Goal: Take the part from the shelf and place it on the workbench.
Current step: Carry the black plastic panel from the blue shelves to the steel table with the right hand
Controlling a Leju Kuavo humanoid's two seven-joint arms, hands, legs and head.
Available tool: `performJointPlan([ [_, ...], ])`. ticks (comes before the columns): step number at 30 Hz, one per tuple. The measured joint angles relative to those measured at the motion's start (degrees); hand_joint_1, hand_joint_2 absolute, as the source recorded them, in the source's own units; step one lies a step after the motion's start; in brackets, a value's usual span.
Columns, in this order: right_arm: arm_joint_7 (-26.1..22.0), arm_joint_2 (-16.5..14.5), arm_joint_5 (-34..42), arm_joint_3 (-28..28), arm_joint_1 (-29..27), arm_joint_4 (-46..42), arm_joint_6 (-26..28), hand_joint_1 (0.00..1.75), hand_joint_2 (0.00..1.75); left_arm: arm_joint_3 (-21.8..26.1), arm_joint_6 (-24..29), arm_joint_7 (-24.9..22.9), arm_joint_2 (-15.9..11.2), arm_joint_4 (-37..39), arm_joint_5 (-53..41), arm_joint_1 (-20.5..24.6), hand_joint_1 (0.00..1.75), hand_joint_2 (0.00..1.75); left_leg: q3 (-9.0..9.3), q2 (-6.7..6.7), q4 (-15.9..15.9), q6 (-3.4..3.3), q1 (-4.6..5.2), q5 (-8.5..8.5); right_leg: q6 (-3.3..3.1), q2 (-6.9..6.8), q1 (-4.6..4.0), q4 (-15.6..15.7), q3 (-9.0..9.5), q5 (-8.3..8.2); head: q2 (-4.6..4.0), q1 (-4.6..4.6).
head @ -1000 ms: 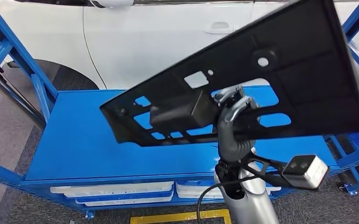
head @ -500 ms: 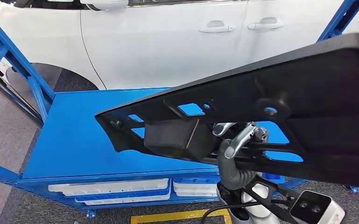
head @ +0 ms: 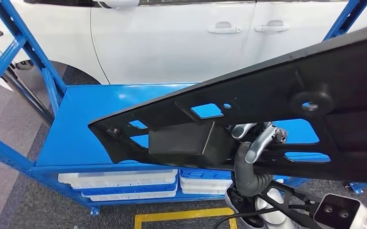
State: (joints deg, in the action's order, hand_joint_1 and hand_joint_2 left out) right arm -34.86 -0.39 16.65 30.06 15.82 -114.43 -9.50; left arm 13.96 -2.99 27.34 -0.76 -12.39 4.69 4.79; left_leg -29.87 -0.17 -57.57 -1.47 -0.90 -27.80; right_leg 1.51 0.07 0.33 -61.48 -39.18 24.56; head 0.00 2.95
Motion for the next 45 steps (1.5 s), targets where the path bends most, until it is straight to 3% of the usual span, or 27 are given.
performJointPlan([
  [2,-0.1,0.9,0.7,0.1,0.2,0.0,0.1,1.75,1.75,0.2,0.0,0.2,0.0,0.0,0.2,-0.2,0.00,0.00,-1.27,0.13,-0.1,-0.40,0.00,1.03,0.39,-0.03,0.19,-7.2,-2.20,5.71,0.00,0.00],
  [3,-0.1,1.2,0.9,0.2,0.2,0.0,0.2,1.75,1.75,0.3,0.1,0.2,0.0,0.0,0.2,-0.4,0.00,0.00,-1.95,0.15,-0.1,-0.40,0.04,1.50,0.54,-0.03,0.26,-10.9,-3.04,7.68,0.00,0.00],
  [4,-0.1,1.6,1.1,0.2,0.2,0.1,0.4,1.75,1.75,0.3,0.2,0.2,0.0,0.0,0.2,-0.6,0.00,0.00,-2.66,0.16,-0.2,-0.38,0.09,1.93,0.62,-0.03,0.31,-13.2,-3.14,8.46,0.00,0.00],
  [5,-0.1,1.9,1.2,0.2,0.2,0.1,0.5,1.75,1.75,0.4,0.3,0.3,0.0,0.0,0.3,-0.7,0.00,0.00,-3.38,0.16,-0.4,-0.33,0.15,2.33,0.59,-0.03,0.35,-13.5,-2.25,8.12,0.00,0.00],
  [7,-0.3,2.6,1.4,0.3,0.2,0.3,0.6,1.75,1.75,0.4,0.6,0.3,0.0,0.0,0.3,-0.9,0.00,0.00,-4.57,0.10,-0.7,-0.17,0.24,2.99,0.17,-0.02,0.35,-7.8,2.62,5.63,0.00,0.00],
  [9,-0.8,3.2,1.6,0.3,0.2,0.3,0.3,1.75,1.75,0.6,0.9,0.2,0.0,0.0,0.5,-1.1,0.00,0.00,-5.25,0.01,-0.9,0.20,0.35,3.56,-0.51,-0.03,0.04,0.3,8.18,4.69,0.00,0.01],
  [11,-1.3,3.8,1.8,0.3,0.3,0.4,-0.2,1.75,1.75,0.9,1.1,0.2,0.0,0.0,0.7,-1.3,0.00,0.00,-5.50,0.01,-0.8,0.84,0.33,4.28,-1.01,-0.04,-0.43,4.0,10.24,4.77,0.00,0.01],
  [13,-1.6,4.4,1.9,0.3,0.2,0.6,-0.6,1.75,1.75,1.3,1.2,0.2,0.0,0.0,0.7,-1.4,0.00,0.00,-5.72,-0.01,-0.6,1.51,0.28,4.80,-1.53,-0.17,-0.40,4.6,9.88,3.82,0.00,0.00],
  [14,-1.7,4.6,2.0,0.4,0.2,0.7,-0.7,1.75,1.75,1.4,1.2,0.2,0.0,0.0,0.7,-1.5,0.00,0.00,-6.04,-0.01,-1.0,1.77,0.27,4.15,-1.90,-0.28,-0.25,4.9,9.56,3.27,0.00,0.00],
  [16,-1.8,4.8,2.0,0.4,0.1,0.9,-1.0,1.75,1.75,1.4,1.3,0.1,0.0,0.0,0.8,-1.6,0.00,0.00,-7.51,0.00,-5.2,2.15,0.18,-0.10,-2.56,-0.52,-0.01,5.4,8.58,2.02,0.00,0.00],
  [18,-1.9,5.0,2.2,0.4,0.1,1.1,-1.3,1.75,1.75,1.5,1.3,0.1,0.0,0.0,0.9,-1.7,0.00,0.00,-9.47,0.01,-12.6,2.55,0.14,-5.14,-2.84,-0.59,-0.10,5.3,7.23,1.01,0.00,0.00],
  [19,-2.0,5.2,2.2,0.4,0.0,1.3,-1.6,1.75,1.75,1.6,1.4,0.1,0.0,0.0,1.0,-1.7,0.00,0.00,-9.90,0.01,-15.5,2.74,0.13,-6.19,-2.83,-0.63,-0.13,5.1,6.53,0.54,0.00,0.00],
  [20,-2.2,5.4,2.3,0.3,-0.1,1.6,-2.1,1.75,1.75,1.7,1.5,0.1,0.0,0.0,1.2,-1.7,0.00,0.00,-9.50,0.01,-16.6,2.89,0.09,-5.89,-2.76,-0.65,-0.12,4.9,5.79,0.12,0.00,0.00],
  [21,-2.6,5.7,2.5,0.3,-0.2,1.9,-2.9,1.75,1.75,1.9,1.7,0.1,0.0,0.0,1.3,-1.8,0.00,0.00,-8.09,0.01,-15.5,2.99,0.03,-4.57,-2.62,-0.66,-0.08,4.7,5.01,-0.27,0.00,0.00],
  [23,-3.1,6.4,2.9,-0.1,-0.3,2.9,-4.8,1.75,1.75,2.2,2.2,0.0,0.0,0.0,1.6,-1.8,0.00,0.00,-2.89,0.00,-8.5,3.07,-0.16,-1.99,-2.18,-0.63,-0.04,3.8,3.54,-0.90,0.00,0.01],
  [25,-3.2,7.0,3.2,-0.8,-0.3,4.0,-6.8,1.75,1.75,2.6,2.7,-0.2,0.0,0.0,1.8,-1.8,0.00,0.00,1.13,-0.17,-2.0,2.63,-0.07,-1.86,-1.56,-0.60,-0.16,3.1,2.55,-1.48,0.00,0.01],
  [28,-3.2,7.6,3.5,-1.6,-0.3,5.4,-8.2,1.75,1.75,3.0,3.0,-0.7,0.0,0.0,1.8,-2.0,0.00,0.00,1.17,-0.21,-0.4,1.37,0.13,-1.79,-0.47,-0.55,-0.16,2.8,2.09,-2.42,0.00,0.00],
  [30,-3.2,7.8,3.6,-1.9,-0.3,6.1,-8.3,1.75,1.75,3.2,3.1,-0.9,0.0,0.0,1.8,-2.0,0.00,0.00,0.40,0.00,-0.3,0.39,0.03,-0.75,0.16,-0.40,0.07,1.1,1.22,-0.29,0.00,0.00],
  [33,-3.2,8.1,3.5,-2.2,-0.5,7.4,-8.6,1.75,1.75,3.3,3.4,-1.0,0.0,0.0,1.8,-2.0,0.00,0.00,-1.69,0.15,-0.4,-0.30,0.08,1.13,0.77,-0.30,0.32,-8.3,-1.63,7.67,0.00,0.00],
  [34,-3.2,8.1,3.3,-2.4,-0.7,7.7,-9.1,1.75,1.75,3.4,3.6,-1.0,0.0,0.0,1.8,-2.1,0.00,0.00,-2.56,0.16,-0.5,-0.32,0.14,1.74,0.88,-0.30,0.37,-11.6,-2.16,8.95,0.00,0.00],
  [35,-3.2,8.1,3.2,-2.6,-1.0,8.1,-9.7,1.75,1.75,3.5,3.8,-1.0,0.0,0.0,1.9,-2.2,0.00,0.00,-3.44,0.16,-0.6,-0.29,0.21,2.31,0.88,-0.30,0.41,-13.2,-1.93,8.86,0.00,0.00],
  [36,-3.2,8.1,3.0,-3.0,-1.3,8.4,-10.4,1.75,1.75,3.6,4.1,-1.0,0.0,0.0,1.9,-2.3,0.00,0.00,-4.28,0.16,-0.7,-0.22,0.26,2.85,0.76,-0.29,0.42,-12.9,-0.73,7.72,0.00,0.00],
  [38,-3.2,8.1,2.6,-3.6,-1.5,8.9,-11.6,1.75,1.75,4.0,4.2,-1.0,0.1,0.0,1.9,-2.5,0.00,0.00,-5.58,0.13,-0.9,-0.01,0.36,3.81,0.12,-0.27,0.30,-6.7,4.53,5.06,0.00,0.00],
  [40,-3.2,7.8,2.4,-4.2,-1.6,9.1,-12.3,1.75,1.75,4.1,4.2,-1.0,0.2,0.0,1.8,-2.5,0.00,0.00,-6.22,0.06,-0.9,0.45,0.47,4.72,-0.59,-0.25,-0.10,1.4,9.94,5.00,0.00,0.01],
  [41,-3.2,7.7,2.3,-4.6,-1.6,9.1,-12.6,1.75,1.75,4.2,4.1,-1.0,0.2,0.0,1.8,-2.5,0.00,0.00,-6.34,0.04,-0.8,0.78,0.43,5.20,-0.85,-0.24,-0.34,3.7,11.31,5.34,0.00,0.01],
  [43,-3.3,7.5,2.2,-5.1,-1.8,9.2,-12.7,1.75,1.75,4.3,4.0,-1.0,0.2,0.0,1.6,-2.6,0.00,0.00,-6.48,0.03,-0.3,1.48,0.37,6.20,-1.37,-0.27,-0.52,4.8,11.27,4.80,0.00,0.00],
  [45,-3.3,7.2,2.1,-5.4,-2.0,9.2,-12.4,1.75,1.75,4.3,3.9,-1.0,0.2,0.0,1.4,-2.8,0.00,0.00,-7.22,0.00,-1.2,2.01,0.32,4.80,-2.26,-0.47,-0.30,5.3,10.39,3.47,0.00,0.01],
])
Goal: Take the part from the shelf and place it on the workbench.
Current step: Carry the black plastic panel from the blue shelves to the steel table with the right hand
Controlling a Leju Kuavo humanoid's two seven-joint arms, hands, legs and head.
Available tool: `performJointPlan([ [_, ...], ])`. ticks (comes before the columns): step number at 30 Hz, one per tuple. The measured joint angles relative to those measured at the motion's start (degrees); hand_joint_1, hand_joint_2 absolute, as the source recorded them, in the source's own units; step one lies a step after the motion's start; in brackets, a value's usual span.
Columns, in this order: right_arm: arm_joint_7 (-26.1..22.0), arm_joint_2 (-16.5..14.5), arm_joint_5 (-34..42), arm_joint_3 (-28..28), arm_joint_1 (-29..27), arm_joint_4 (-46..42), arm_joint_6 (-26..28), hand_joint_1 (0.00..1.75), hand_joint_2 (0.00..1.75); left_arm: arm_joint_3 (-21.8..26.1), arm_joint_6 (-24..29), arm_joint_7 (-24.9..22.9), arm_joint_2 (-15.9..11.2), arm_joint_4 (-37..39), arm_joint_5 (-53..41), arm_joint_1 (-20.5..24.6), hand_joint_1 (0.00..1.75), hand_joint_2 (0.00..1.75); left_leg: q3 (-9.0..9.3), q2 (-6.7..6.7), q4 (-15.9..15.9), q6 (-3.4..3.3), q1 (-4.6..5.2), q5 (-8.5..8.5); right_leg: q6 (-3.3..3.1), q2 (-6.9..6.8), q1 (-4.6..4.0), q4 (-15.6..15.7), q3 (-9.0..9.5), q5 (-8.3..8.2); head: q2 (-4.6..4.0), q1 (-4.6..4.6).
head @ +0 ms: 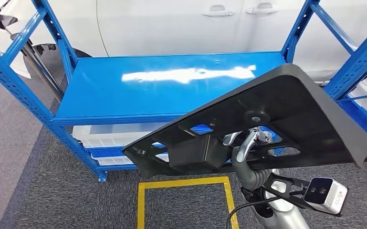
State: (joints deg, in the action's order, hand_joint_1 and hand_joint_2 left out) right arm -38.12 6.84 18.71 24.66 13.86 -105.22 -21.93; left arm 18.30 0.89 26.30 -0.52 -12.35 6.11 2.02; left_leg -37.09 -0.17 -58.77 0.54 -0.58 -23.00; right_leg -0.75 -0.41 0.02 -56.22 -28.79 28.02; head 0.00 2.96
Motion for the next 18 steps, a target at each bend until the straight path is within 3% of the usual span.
performJointPlan([
  [1,0.0,-0.1,0.0,0.0,0.0,0.0,0.3,1.75,1.75,0.0,-0.1,0.0,0.0,0.0,-0.1,-0.1,0.00,0.00,-0.74,-0.01,-2.0,0.20,-0.02,-2.25,-0.41,-0.10,0.13,0.2,-0.63,-0.73,0.00,0.00],
  [3,0.0,-0.3,-0.1,0.0,-0.1,0.0,1.1,1.75,1.75,0.1,-0.4,0.0,0.0,0.0,-0.4,-0.1,0.00,0.00,-2.62,0.00,-9.0,0.54,-0.14,-8.04,-0.88,-0.19,0.03,0.2,-2.22,-2.02,0.00,0.01],
  [4,0.1,-0.4,-0.1,0.0,-0.1,0.0,1.5,1.75,1.75,0.1,-0.5,0.0,0.0,0.0,-0.5,0.0,0.00,0.00,-3.27,0.01,-12.6,0.70,-0.16,-9.76,-0.91,-0.20,-0.04,0.1,-3.09,-2.66,0.00,0.01],
  [5,0.1,-0.4,-0.2,0.0,-0.1,-0.1,1.9,1.75,1.75,0.1,-0.6,0.0,0.0,0.0,-0.6,0.0,0.00,0.00,-3.29,0.01,-15.0,0.82,-0.17,-10.04,-0.87,-0.21,-0.07,-0.1,-4.02,-3.28,0.00,0.01],
  [6,0.1,-0.4,-0.1,0.0,-0.1,-0.2,2.1,1.75,1.75,0.1,-0.7,-0.1,-0.1,0.0,-0.7,0.0,0.00,0.00,-2.40,0.01,-15.4,0.90,-0.17,-9.01,-0.78,-0.22,-0.05,-0.3,-4.99,-3.86,0.00,0.02],
  [8,0.2,-0.4,0.1,0.0,-0.1,-0.5,2.7,1.75,1.75,0.2,-0.8,-0.2,-0.2,0.0,-0.9,0.2,0.00,0.00,2.19,0.01,-10.8,0.90,-0.20,-6.02,-0.44,-0.20,0.00,-1.0,-6.88,-4.84,0.00,0.02],
  [10,0.2,-0.4,0.5,0.0,-0.1,-1.0,3.1,1.75,1.75,0.2,-0.8,-0.3,-0.4,0.0,-1.1,0.5,0.00,0.00,7.99,-0.04,-2.7,0.53,-0.06,-6.26,0.10,-0.20,-0.12,-1.9,-8.22,-5.58,0.00,0.01],
  [11,0.2,-0.4,0.6,0.0,-0.2,-1.2,3.1,1.75,1.75,0.2,-0.7,-0.4,-0.4,0.0,-1.2,0.6,0.00,0.00,9.64,-0.09,0.0,0.25,0.04,-7.01,0.41,-0.22,-0.18,-2.2,-8.55,-5.96,0.00,0.01],
  [12,0.2,-0.5,0.7,0.0,-0.3,-1.4,3.2,1.75,1.75,0.3,-0.7,-0.4,-0.5,0.0,-1.2,0.6,0.00,0.00,10.27,-0.14,1.4,-0.09,0.20,-7.59,0.73,-0.25,-0.21,-2.3,-8.73,-6.38,0.00,0.00],
  [14,0.2,-0.5,0.6,0.0,-0.7,-1.6,3.2,1.75,1.75,0.3,-0.4,-0.5,-0.4,0.0,-1.2,0.4,0.00,0.00,9.57,-0.05,1.5,-0.88,0.11,-6.92,1.41,-0.16,-0.12,-2.4,-8.99,-6.82,0.00,-0.01],
  [15,0.2,-0.6,0.6,0.0,-0.8,-1.6,3.1,1.75,1.75,0.3,-0.3,-0.5,-0.4,0.0,-1.2,0.4,0.00,0.00,9.07,0.09,1.5,-1.35,0.02,-6.35,1.73,-0.05,-0.02,-3.1,-9.42,-5.77,0.00,-0.01],
  [16,0.2,-0.6,0.6,0.0,-1.0,-1.7,3.1,1.75,1.75,0.3,-0.2,-0.6,-0.4,0.0,-1.2,0.4,0.00,0.00,8.44,0.24,1.6,-1.76,-0.09,-5.67,2.04,0.06,0.10,-4.9,-10.13,-3.65,0.00,-0.01],
  [18,0.2,-0.7,0.5,0.0,-1.1,-1.7,3.1,1.75,1.75,0.4,-0.1,-0.6,-0.4,0.0,-1.2,0.4,0.00,0.00,6.89,0.43,1.6,-2.21,-0.07,-4.33,2.53,0.16,0.37,-11.5,-12.09,2.32,0.00,-0.01],
])
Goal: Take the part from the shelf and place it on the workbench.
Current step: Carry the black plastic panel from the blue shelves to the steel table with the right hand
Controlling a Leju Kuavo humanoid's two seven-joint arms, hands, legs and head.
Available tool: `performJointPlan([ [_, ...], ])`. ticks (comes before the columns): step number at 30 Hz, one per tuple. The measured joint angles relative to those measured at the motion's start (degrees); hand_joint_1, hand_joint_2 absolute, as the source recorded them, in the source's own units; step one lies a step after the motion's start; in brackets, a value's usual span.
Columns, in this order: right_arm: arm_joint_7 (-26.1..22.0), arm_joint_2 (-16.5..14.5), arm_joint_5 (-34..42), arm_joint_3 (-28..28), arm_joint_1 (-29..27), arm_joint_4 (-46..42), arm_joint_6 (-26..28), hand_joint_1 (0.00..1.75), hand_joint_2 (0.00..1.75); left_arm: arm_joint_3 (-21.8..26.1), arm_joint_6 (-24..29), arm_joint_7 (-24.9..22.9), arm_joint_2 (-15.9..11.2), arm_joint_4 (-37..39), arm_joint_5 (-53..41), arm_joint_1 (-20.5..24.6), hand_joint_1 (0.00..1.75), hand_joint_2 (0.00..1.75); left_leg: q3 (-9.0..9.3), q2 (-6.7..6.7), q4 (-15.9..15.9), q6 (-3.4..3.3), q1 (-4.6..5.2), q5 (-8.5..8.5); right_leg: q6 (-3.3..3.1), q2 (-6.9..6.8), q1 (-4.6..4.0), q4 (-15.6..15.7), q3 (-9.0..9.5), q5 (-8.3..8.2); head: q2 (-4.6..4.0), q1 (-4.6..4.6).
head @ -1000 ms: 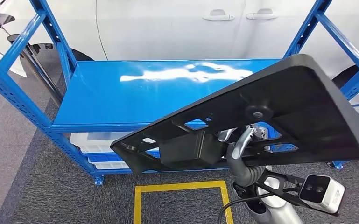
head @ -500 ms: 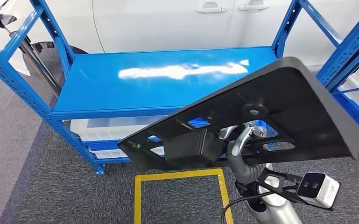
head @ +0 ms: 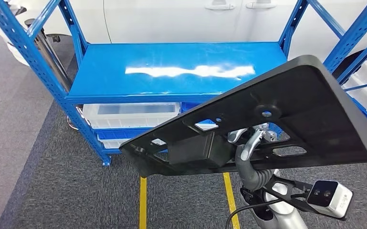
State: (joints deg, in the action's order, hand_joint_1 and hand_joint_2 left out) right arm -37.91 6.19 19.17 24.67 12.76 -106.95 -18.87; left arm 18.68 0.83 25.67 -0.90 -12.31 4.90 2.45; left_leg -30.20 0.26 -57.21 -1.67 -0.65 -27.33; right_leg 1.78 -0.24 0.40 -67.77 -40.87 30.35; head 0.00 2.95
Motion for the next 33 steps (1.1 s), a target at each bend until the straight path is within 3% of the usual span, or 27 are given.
performJointPlan([
  [1,0.1,-0.1,0.0,0.0,0.0,0.0,0.0,1.75,1.75,0.0,0.0,0.0,0.0,0.0,0.0,0.0,0.00,0.00,-0.84,0.04,-0.1,-0.02,0.03,0.66,0.18,0.00,0.09,-3.7,-0.78,2.06,0.00,0.00],
  [2,0.2,-0.2,-0.1,0.0,0.0,0.0,0.0,1.75,1.75,0.0,0.1,-0.1,0.0,0.0,0.0,0.0,0.00,0.00,-1.75,0.06,-0.2,0.03,0.05,1.29,0.30,0.00,0.16,-6.6,-1.07,2.84,0.00,0.00],
  [3,0.3,-0.3,-0.2,0.0,0.0,0.0,0.0,1.75,1.75,0.1,0.1,-0.1,0.0,0.0,0.0,0.0,0.00,0.00,-2.72,0.07,-0.4,0.12,0.06,1.88,0.35,0.00,0.23,-7.7,-0.49,2.25,0.00,0.00],
  [4,0.3,-0.5,-0.2,0.0,0.0,-0.1,0.0,1.75,1.75,0.1,0.2,-0.2,0.0,0.0,0.0,0.0,0.00,0.00,-3.64,0.07,-0.6,0.22,0.07,2.36,0.30,0.01,0.29,-6.7,1.10,0.81,0.00,0.00],
  [6,0.5,-0.9,-0.4,0.0,0.0,-0.3,0.0,1.75,1.75,0.3,0.1,-0.3,0.0,0.0,0.1,0.0,0.00,0.00,-5.06,0.03,-1.0,0.55,0.10,3.12,-0.12,-0.01,0.29,0.6,6.98,-1.35,0.00,0.00],
  [8,0.9,-1.4,-0.8,0.0,0.0,-0.8,0.0,1.75,1.75,0.6,0.0,-0.9,0.1,0.0,0.2,0.0,0.00,0.00,-5.57,0.00,-1.1,1.13,0.17,3.80,-0.81,0.00,-0.02,8.2,12.12,-0.60,0.00,0.01],
  [10,1.2,-1.9,-1.2,0.0,-0.1,-1.1,-0.2,1.75,1.75,0.9,0.0,-1.6,0.1,0.0,0.3,0.0,0.00,0.00,-5.59,0.02,-0.8,1.90,0.13,4.62,-1.59,0.02,-0.39,10.8,13.32,-0.07,0.00,0.01],
  [12,1.4,-2.3,-1.6,0.0,-0.3,-1.3,-0.3,1.75,1.75,1.1,0.1,-2.1,0.2,0.0,0.4,-0.1,0.00,0.00,-5.99,0.02,-1.2,2.54,-0.03,4.44,-2.47,-0.10,-0.25,11.3,12.94,-1.08,0.00,0.00],
  [13,1.5,-2.6,-1.7,0.0,-0.3,-1.3,-0.5,1.75,1.75,1.2,0.1,-2.3,0.2,0.0,0.5,-0.1,0.00,0.00,-6.63,-0.01,-2.6,2.77,-0.05,3.10,-2.89,-0.17,-0.14,11.6,12.68,-1.64,0.00,0.00],
  [16,2.2,-3.1,-1.8,0.0,-0.3,-1.5,-1.0,1.75,1.75,1.6,0.1,-2.7,0.2,0.0,0.5,-0.1,0.00,0.00,-10.20,-0.07,-12.6,3.24,-0.10,-3.64,-3.53,-0.29,-0.23,11.8,11.42,-2.83,0.00,0.00],
  [17,2.3,-3.1,-1.8,0.0,-0.3,-1.5,-1.1,1.75,1.75,1.7,0.0,-2.9,0.2,0.0,0.5,-0.2,0.00,0.00,-10.94,-0.07,-15.5,3.37,-0.11,-4.75,-3.52,-0.29,-0.29,11.6,10.96,-3.09,0.00,0.00],
  [18,2.4,-3.1,-1.8,0.0,-0.3,-1.5,-1.2,1.75,1.75,1.9,0.0,-3.0,0.2,0.0,0.5,-0.2,0.00,0.00,-10.79,-0.06,-16.7,3.47,-0.13,-4.75,-3.47,-0.30,-0.30,11.5,10.55,-3.29,0.00,0.00],
  [19,2.5,-3.1,-1.8,0.0,-0.3,-1.5,-1.2,1.75,1.75,2.0,-0.1,-3.0,0.2,0.0,0.5,-0.2,0.00,0.00,-9.52,-0.06,-15.4,3.52,-0.15,-3.74,-3.40,-0.30,-0.28,11.2,10.20,-3.41,0.00,0.00],
  [21,2.4,-3.1,-1.9,0.0,-0.3,-1.5,-1.3,1.75,1.75,2.3,-0.2,-3.1,0.1,0.0,0.5,-0.2,0.00,0.00,-4.65,-0.06,-8.0,3.45,-0.23,-0.98,-3.17,-0.32,-0.25,10.6,9.69,-3.41,0.00,0.00],
  [23,2.1,-3.2,-2.2,0.0,-0.3,-1.6,-1.3,1.75,1.75,2.5,-0.3,-3.1,0.1,0.0,0.5,-0.2,0.00,0.00,-1.15,-0.12,-2.1,3.01,-0.10,0.12,-2.68,-0.32,-0.44,10.0,9.19,-3.38,0.00,0.00],
  [26,1.7,-3.2,-2.8,0.0,-0.3,-1.8,-1.3,1.75,1.75,2.7,-0.7,-3.0,0.1,0.0,0.5,-0.2,0.00,0.00,-0.88,-0.16,-0.7,1.98,-0.08,0.10,-1.80,-0.26,-0.67,9.7,8.69,-3.64,0.00,0.00],
  [28,1.3,-3.2,-3.0,-0.1,-0.3,-2.0,-1.3,1.75,1.75,2.8,-0.9,-3.1,0.1,0.0,0.4,-0.2,0.00,0.00,-1.05,0.05,-0.4,1.17,-0.30,0.49,-1.22,-0.11,-0.56,7.9,7.82,-2.32,0.00,-0.01],
  [31,0.4,-3.1,-2.9,-0.4,-0.3,-2.2,-1.2,1.75,1.75,2.8,-0.9,-3.3,0.1,0.0,0.1,-0.1,0.00,0.00,-1.48,0.66,-0.3,0.46,-0.32,0.86,-0.47,0.04,-0.17,-2.3,3.09,2.84,0.00,0.00],
  [32,0.3,-3.1,-3.0,-0.5,-0.4,-2.2,-1.1,1.75,1.75,2.8,-0.9,-3.4,0.1,0.0,0.0,-0.2,0.00,0.00,-1.61,0.95,-0.4,0.42,-0.28,0.90,-0.33,0.04,-0.07,-5.4,1.59,3.83,0.00,0.00],
  [33,0.2,-3.0,-3.0,-0.6,-0.5,-2.2,-1.1,1.75,1.75,2.9,-0.9,-3.6,0.1,0.0,0.0,-0.2,0.00,0.00,-1.69,1.29,-0.4,0.41,-0.26,0.91,-0.27,0.03,-0.01,-6.7,0.95,3.76,0.00,0.00],
])
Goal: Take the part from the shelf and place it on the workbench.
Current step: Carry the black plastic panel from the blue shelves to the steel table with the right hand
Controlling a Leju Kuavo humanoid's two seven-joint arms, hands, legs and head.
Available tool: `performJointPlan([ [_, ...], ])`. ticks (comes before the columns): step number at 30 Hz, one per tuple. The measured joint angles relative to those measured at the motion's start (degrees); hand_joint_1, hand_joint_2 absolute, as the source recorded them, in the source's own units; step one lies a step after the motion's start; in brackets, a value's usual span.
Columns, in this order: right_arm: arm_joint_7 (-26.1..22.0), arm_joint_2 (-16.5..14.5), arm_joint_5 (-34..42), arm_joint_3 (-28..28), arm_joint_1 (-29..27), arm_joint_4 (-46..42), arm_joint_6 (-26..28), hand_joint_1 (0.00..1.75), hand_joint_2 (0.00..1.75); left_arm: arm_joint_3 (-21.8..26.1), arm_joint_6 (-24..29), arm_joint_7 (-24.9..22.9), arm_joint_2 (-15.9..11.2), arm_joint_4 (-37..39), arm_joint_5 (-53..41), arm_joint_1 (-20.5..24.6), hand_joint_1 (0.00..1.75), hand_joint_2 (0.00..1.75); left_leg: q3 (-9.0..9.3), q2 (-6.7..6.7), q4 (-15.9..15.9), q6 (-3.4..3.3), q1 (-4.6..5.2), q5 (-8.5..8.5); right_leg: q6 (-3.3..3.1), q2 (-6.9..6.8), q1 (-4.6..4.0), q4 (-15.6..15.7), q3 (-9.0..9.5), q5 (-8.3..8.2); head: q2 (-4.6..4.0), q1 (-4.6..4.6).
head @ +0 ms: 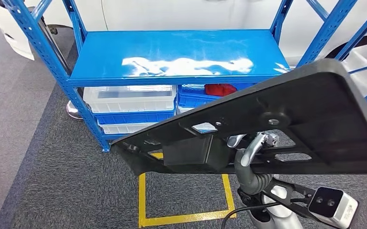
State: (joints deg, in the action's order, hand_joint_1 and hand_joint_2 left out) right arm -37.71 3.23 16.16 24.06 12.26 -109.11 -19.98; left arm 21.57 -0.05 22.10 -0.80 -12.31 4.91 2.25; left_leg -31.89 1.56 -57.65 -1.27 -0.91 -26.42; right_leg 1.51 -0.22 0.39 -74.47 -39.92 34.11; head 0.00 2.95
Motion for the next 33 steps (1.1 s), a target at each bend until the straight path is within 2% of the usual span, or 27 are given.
performJointPlan([
  [1,0.0,0.1,-0.1,-0.1,-0.1,0.0,0.0,1.75,1.75,0.1,0.0,-0.1,0.0,0.0,0.0,0.0,0.00,0.00,-0.02,0.39,-0.1,0.02,0.01,0.00,-0.05,-0.08,0.02,0.9,0.45,-1.14,0.00,0.00],
  [2,-0.1,0.3,-0.2,-0.1,-0.1,0.0,0.0,1.75,1.75,0.2,0.0,-0.2,0.0,0.0,0.0,0.0,0.00,0.00,0.03,0.80,-0.1,0.06,0.02,-0.03,-0.22,-0.42,-0.01,4.0,1.97,-3.11,0.00,0.00],
  [4,-0.1,0.5,-0.3,-0.1,-0.1,-0.2,0.0,1.75,1.75,0.6,0.2,-0.4,0.0,0.0,0.1,0.0,0.00,0.00,0.14,1.59,-0.2,0.30,0.21,-0.16,-0.84,-2.47,-0.48,12.2,5.81,-6.57,0.00,0.00],
  [5,-0.2,0.6,-0.4,-0.1,0.0,-0.3,0.0,1.75,1.75,0.7,0.3,-0.6,0.0,0.0,0.2,-0.1,0.00,0.00,0.13,2.03,-0.3,0.52,0.36,-0.21,-1.19,-3.33,-0.77,14.9,6.96,-7.39,0.00,0.00],
  [6,-0.2,0.7,-0.5,-0.2,0.0,-0.3,0.0,1.75,1.75,0.9,0.3,-0.7,0.0,0.0,0.2,-0.1,0.00,0.00,0.10,2.53,-0.3,0.77,0.50,-0.24,-1.48,-3.76,-1.04,16.1,7.33,-7.57,0.00,0.00],
  [8,-0.3,1.0,-0.7,-0.2,-0.1,-0.4,0.1,1.75,1.75,1.0,0.6,-0.8,0.0,0.0,0.2,-0.1,0.00,0.00,0.10,3.62,-0.3,1.35,0.64,-0.29,-2.05,-2.74,-1.13,16.4,7.02,-7.77,0.00,0.00],
  [9,-0.3,1.1,-0.8,-0.3,-0.2,-0.5,0.1,1.75,1.75,1.1,0.8,-0.9,0.0,0.0,0.1,-0.1,0.00,0.00,0.03,3.37,-0.5,1.66,0.57,-0.62,-2.38,-2.14,-1.00,16.6,6.96,-8.00,0.00,0.00],
  [10,-0.3,1.2,-0.9,-0.4,-0.3,-0.6,0.1,1.75,1.75,1.1,1.0,-1.0,0.0,0.0,0.1,-0.1,0.00,0.00,-0.31,2.58,-1.4,1.93,0.48,-1.45,-2.75,-1.61,-0.83,16.8,6.93,-8.25,0.00,0.00],
  [12,-0.4,1.3,-1.1,-0.5,-0.3,-0.7,0.1,1.75,1.75,1.3,1.4,-1.5,0.0,0.0,-0.1,-0.2,0.00,0.00,-2.54,0.19,-6.8,2.33,0.27,-4.88,-3.32,-0.52,-0.58,17.1,6.82,-8.63,0.00,0.00],
  [14,-0.4,1.4,-1.6,-0.7,-0.6,-0.7,0.4,1.75,1.75,1.4,1.9,-2.5,0.0,0.0,-0.4,-0.5,0.00,0.00,-5.77,-0.79,-14.4,2.56,0.24,-8.16,-3.53,0.82,-0.59,17.1,6.64,-8.78,0.00,0.00],
  [15,-0.4,1.4,-1.9,-0.8,-0.7,-0.8,0.7,1.75,1.75,1.4,2.3,-3.3,-0.1,0.0,-0.5,-0.6,0.00,0.00,-6.59,-0.91,-16.3,2.64,0.23,-8.42,-3.53,1.55,-0.60,17.0,6.61,-8.82,0.00,0.00],
  [16,-0.4,1.5,-2.2,-0.9,-0.9,-0.9,1.0,1.75,1.75,1.4,2.9,-4.2,-0.1,0.0,-0.6,-0.6,0.00,0.00,-6.40,-0.97,-16.0,2.67,0.21,-7.54,-3.50,2.27,-0.59,17.0,6.63,-8.84,0.00,0.00],
  [17,-0.4,1.5,-2.6,-1.0,-1.2,-1.0,1.3,1.75,1.75,1.5,3.5,-5.1,-0.2,0.0,-0.7,-0.7,0.00,0.00,-5.18,-1.14,-13.5,2.64,0.17,-5.69,-3.43,3.00,-0.56,16.8,6.68,-8.83,0.00,0.00],
  [19,-0.4,1.5,-3.2,-1.2,-1.5,-1.4,1.8,1.75,1.75,1.9,4.7,-6.6,-0.4,0.0,-0.7,-0.8,0.00,0.00,-1.70,-3.21,-5.9,2.48,-0.07,-1.97,-3.10,4.39,-0.56,16.4,6.53,-8.72,0.00,0.00],
  [20,-0.4,1.5,-3.5,-1.3,-1.6,-1.6,2.0,1.75,1.75,2.2,5.2,-7.1,-0.5,0.1,-0.7,-0.9,0.00,0.00,-0.41,-4.34,-3.0,2.36,-0.18,-1.11,-2.82,5.04,-0.56,16.1,6.23,-8.71,0.00,0.00],
  [21,-0.4,1.5,-3.7,-1.4,-1.8,-1.9,2.1,1.75,1.75,2.3,5.5,-7.5,-0.5,0.1,-0.7,-0.9,0.00,0.00,0.21,-5.21,-1.5,2.20,-0.24,-0.93,-2.47,5.64,-0.52,15.9,5.87,-8.78,0.00,-0.01],
  [22,-0.4,1.5,-3.8,-1.5,-1.9,-2.1,2.1,1.75,1.75,2.4,5.6,-7.8,-0.6,0.1,-0.7,-0.9,0.00,0.00,0.36,-5.34,-1.0,2.01,-0.18,-1.18,-2.07,6.22,-0.45,15.8,5.54,-8.94,0.00,-0.01],
  [23,-0.4,1.5,-3.9,-1.6,-2.1,-2.3,2.1,1.75,1.75,2.5,5.7,-7.9,-0.6,0.1,-0.7,-0.8,0.00,0.00,0.40,-4.85,-0.8,1.74,-0.21,-1.13,-1.67,6.78,-0.38,15.8,5.29,-9.12,0.00,0.00],
  [24,-0.4,1.6,-3.9,-1.8,-2.3,-2.5,2.1,1.75,1.75,2.5,5.8,-8.0,-0.6,0.1,-0.7,-0.8,0.00,0.00,0.40,-4.25,-0.6,1.41,-0.27,-0.96,-1.32,6.78,-0.37,15.7,5.12,-9.12,0.00,0.00],
  [26,-0.4,1.6,-4.0,-2.1,-2.5,-2.8,2.1,1.75,1.75,2.6,5.9,-8.0,-0.5,0.1,-0.7,-0.8,0.00,0.00,0.48,-2.88,-0.2,0.69,-0.45,-0.62,-0.60,4.57,-0.51,13.3,3.88,-7.54,0.00,0.01],
  [28,-0.4,1.6,-4.1,-2.2,-2.6,-2.9,2.2,1.75,1.75,2.7,6.1,-8.2,-0.5,0.1,-0.7,-0.9,0.00,0.00,0.46,-1.43,-0.1,0.26,-0.34,-0.53,0.06,1.65,-0.31,6.4,0.62,-3.94,0.00,0.00],
  [29,-0.4,1.6,-4.3,-2.3,-2.8,-2.9,2.2,1.75,1.75,2.7,6.2,-8.5,-0.5,0.1,-0.7,-1.0,0.00,0.00,0.44,-0.66,-0.1,0.17,-0.27,-0.55,0.31,1.07,-0.11,2.6,-1.21,-2.40,0.00,0.00],
  [30,-0.4,1.7,-4.6,-2.3,-3.0,-2.9,2.3,1.75,1.75,2.8,6.3,-8.8,-0.5,0.1,-0.7,-1.1,0.00,0.00,0.43,0.06,-0.1,0.17,-0.22,-0.58,0.48,0.78,0.06,0.0,-2.41,-1.73,0.00,0.00],
  [31,-0.4,1.7,-5.0,-2.4,-3.3,-2.9,2.5,1.75,1.75,2.8,6.4,-9.2,-0.5,0.2,-0.7,-1.1,0.00,0.00,0.47,0.77,-0.1,0.18,-0.21,-0.63,0.57,0.60,0.19,-0.5,-2.58,-2.14,0.00,0.00],
  [32,-0.4,1.7,-5.6,-2.5,-3.6,-3.0,2.7,1.75,1.75,2.8,6.6,-9.6,-0.5,0.2,-0.7,-1.0,0.00,0.00,0.54,1.43,-0.1,0.23,-0.20,-0.70,0.56,0.33,0.26,1.5,-1.54,-3.51,0.00,0.00],
  [33,-0.4,1.7,-6.1,-2.6,-3.9,-3.1,2.9,1.75,1.75,2.8,6.9,-10.0,-0.5,0.2,-0.7,-1.0,0.00,0.00,0.67,2.03,-0.1,0.34,-0.18,-0.79,0.41,-0.39,0.25,5.3,0.54,-5.45,0.00,0.00],
])
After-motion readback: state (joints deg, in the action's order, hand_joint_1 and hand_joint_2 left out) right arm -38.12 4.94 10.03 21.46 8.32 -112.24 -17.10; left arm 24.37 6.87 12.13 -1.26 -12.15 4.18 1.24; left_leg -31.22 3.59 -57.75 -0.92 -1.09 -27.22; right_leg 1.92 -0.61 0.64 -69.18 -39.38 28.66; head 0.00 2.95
